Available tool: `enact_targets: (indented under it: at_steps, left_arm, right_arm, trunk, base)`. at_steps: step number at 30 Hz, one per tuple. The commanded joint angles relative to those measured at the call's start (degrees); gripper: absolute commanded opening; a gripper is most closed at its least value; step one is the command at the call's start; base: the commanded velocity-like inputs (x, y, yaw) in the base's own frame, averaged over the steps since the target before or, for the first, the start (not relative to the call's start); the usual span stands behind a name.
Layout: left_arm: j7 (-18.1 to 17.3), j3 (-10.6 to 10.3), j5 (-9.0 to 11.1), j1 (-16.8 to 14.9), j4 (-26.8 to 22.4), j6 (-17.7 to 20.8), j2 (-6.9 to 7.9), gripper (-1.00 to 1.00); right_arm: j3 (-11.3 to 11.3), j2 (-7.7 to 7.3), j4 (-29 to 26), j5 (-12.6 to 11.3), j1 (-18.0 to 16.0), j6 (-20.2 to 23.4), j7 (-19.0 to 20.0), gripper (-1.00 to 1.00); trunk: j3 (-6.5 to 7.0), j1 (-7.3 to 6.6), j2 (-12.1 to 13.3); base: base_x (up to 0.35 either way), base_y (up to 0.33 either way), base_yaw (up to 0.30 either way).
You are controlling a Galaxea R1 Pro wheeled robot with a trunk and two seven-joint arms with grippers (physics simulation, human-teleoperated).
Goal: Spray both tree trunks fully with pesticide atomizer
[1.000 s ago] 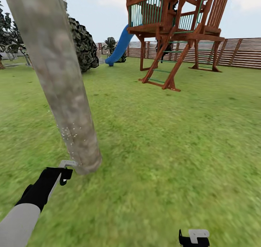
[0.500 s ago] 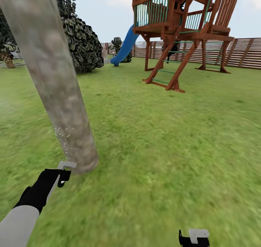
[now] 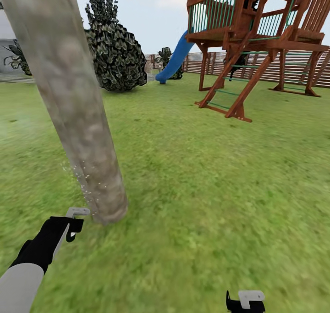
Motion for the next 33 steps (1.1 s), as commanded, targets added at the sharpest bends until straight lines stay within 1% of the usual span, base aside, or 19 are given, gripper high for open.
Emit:
enact_targets:
  at_steps: [1,5,17,24,33]
  left_arm:
    - [-0.02,-0.16,-0.08,0.0,0.0,0.03,0.01,-1.0]
    - [-0.04,-0.54,-1.31,0.0,-0.03,0.06,-0.29,-1.0]
    - [-0.04,-0.47,-1.42,0.0,-0.09,0.06,-0.24,-1.0]
    - [-0.04,-0.42,-1.42,0.0,-0.09,0.06,-0.49,-1.0]
    - [-0.04,-0.21,-1.42,0.0,-0.09,0.06,-0.42,-1.0]
  right_arm:
    - [0.0,0.0,0.0,0.0,0.0,0.0,-0.01,1.0]
    - [0.0,0.0,0.0,0.0,0.0,0.0,-0.01,1.0]
    - [0.0,0.0,0.0,0.0,0.0,0.0,-0.01,1.0]
    - [0.0,-0.09,0.0,0.0,0.0,0.0,-0.01,1.0]
    - [0.0,-0.09,0.0,-0.02,0.0,0.0,-0.01,1.0]
  trunk:
    - [0.0,0.0,0.0]
    - [0.0,0.0,0.0]
    - [0.0,0.0,0.0]
    - [0.0,0.0,0.0]
    - [0.0,0.0,0.0]
  base:
    - [0.123,-0.238,0.004]
    - [0.019,-0.27,0.089]
    - [0.0,-0.276,0.268]
    - [0.097,-0.268,0.018]
    - [0.011,-0.27,0.028]
